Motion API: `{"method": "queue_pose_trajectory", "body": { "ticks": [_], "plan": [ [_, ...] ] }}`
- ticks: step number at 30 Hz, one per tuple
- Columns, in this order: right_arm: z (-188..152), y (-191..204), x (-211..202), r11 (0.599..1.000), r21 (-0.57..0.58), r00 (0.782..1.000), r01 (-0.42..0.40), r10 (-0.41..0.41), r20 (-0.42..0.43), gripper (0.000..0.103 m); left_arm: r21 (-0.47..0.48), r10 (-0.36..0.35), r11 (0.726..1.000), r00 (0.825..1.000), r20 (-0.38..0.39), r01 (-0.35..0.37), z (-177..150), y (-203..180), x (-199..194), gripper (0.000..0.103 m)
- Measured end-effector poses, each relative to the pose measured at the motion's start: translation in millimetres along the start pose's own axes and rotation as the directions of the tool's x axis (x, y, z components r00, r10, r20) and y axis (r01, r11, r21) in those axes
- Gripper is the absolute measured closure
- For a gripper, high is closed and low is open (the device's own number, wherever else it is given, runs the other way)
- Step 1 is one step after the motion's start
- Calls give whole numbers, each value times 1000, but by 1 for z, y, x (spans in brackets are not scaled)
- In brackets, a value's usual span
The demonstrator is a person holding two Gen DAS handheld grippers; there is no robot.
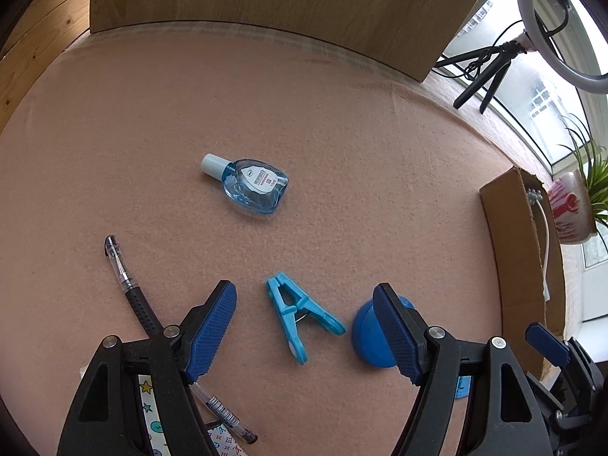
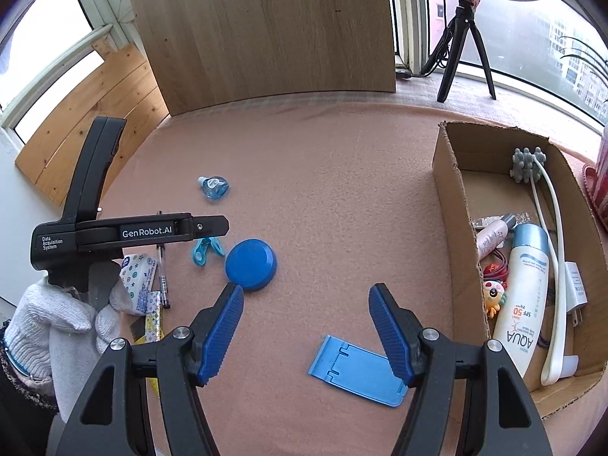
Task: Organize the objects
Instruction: 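Move the left gripper to the blue clothespin clip while the right gripper approaches the blue round lid, then grasp the blue clip with the left gripper while the right gripper grasps the blue lid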
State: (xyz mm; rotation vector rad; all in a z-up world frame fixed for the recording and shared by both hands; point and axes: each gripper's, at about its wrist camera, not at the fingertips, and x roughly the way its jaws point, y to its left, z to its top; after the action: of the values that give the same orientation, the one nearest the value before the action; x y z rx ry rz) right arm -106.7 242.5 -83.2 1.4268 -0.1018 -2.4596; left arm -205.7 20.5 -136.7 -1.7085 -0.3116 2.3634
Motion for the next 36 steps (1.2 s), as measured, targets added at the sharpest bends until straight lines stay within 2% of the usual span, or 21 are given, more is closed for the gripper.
{"method": "queue_pose_trajectory", "body": {
  "ticks": [6,11,15,21,36],
  "plan": [
    [4,-2,9,1000,6,1000,12,-12,-17,38,55,44,997,999,12,-44,-2,-8,5,30],
    [6,-2,16,1000,-3,999,25,-25,-36,38,104,71,992,997,34,-74,-11,-10,3,45],
    [8,1,23,999,-15,998,30,-31,-46,38,146,76,986,996,45,-82,-23,-12,-1,51],
    [10,12,39,999,-45,997,-5,2,-76,38,166,69,983,996,54,-78,-41,-9,-8,68],
    [12,54,85,980,-197,987,-33,2,-158,38,131,64,989,997,51,-70,-45,9,-15,69]
  ]
}}
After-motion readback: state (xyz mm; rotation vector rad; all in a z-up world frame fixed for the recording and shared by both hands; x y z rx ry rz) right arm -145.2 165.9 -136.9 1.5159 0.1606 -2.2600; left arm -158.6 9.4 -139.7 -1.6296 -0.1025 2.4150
